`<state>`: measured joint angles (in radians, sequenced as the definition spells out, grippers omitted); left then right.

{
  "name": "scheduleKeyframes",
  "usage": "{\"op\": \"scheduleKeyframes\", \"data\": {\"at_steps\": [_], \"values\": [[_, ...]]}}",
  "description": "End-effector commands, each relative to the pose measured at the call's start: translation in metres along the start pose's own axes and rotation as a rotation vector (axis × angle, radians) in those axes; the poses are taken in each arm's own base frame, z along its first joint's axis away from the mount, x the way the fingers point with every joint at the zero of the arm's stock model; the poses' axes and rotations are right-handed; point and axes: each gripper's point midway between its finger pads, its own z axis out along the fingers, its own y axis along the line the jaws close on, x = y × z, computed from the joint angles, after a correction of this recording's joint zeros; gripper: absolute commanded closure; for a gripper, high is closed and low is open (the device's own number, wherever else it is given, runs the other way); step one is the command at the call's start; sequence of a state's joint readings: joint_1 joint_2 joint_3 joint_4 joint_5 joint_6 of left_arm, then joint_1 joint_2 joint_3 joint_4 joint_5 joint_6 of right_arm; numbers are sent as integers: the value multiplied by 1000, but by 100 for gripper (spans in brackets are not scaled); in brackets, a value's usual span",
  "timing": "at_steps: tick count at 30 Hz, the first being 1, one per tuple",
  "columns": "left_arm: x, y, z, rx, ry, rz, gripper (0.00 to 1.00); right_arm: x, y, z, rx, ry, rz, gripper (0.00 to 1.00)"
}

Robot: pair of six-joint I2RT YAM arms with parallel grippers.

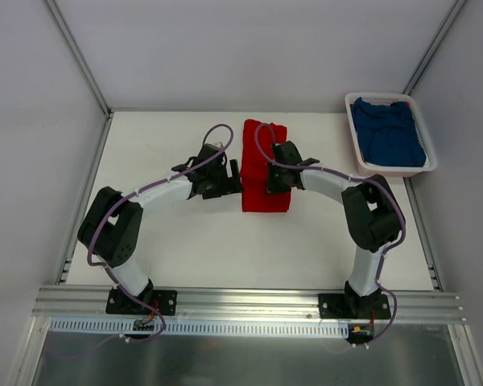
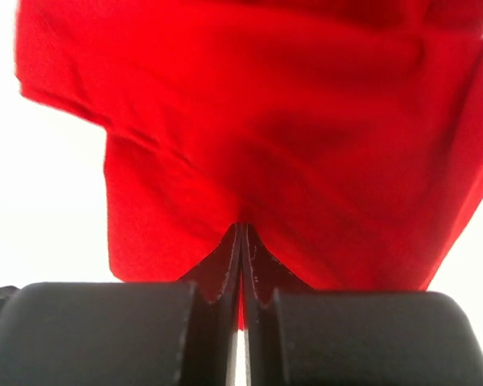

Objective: Fold and stack the t-shirts
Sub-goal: Fold the folded rectangular tshirt in 1/3 of the way

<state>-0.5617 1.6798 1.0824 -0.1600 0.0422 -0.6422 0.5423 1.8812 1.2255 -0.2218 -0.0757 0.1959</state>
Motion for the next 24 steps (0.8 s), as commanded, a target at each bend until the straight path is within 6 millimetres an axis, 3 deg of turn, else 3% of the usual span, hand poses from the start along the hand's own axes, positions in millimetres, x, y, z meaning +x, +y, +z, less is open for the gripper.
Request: {"op": "scheduleKeyframes", "data": {"at_steps": [1, 12, 24], "values": [[-11, -2, -10, 7, -51, 4, 17, -32, 9, -4, -36, -69, -14, 100], [-9, 3, -11, -4, -53, 9, 17, -61, -5, 11, -26, -82, 9, 100], [-8, 3, -9, -2, -46, 4, 17, -56, -4, 1, -37, -83, 12, 100]]}}
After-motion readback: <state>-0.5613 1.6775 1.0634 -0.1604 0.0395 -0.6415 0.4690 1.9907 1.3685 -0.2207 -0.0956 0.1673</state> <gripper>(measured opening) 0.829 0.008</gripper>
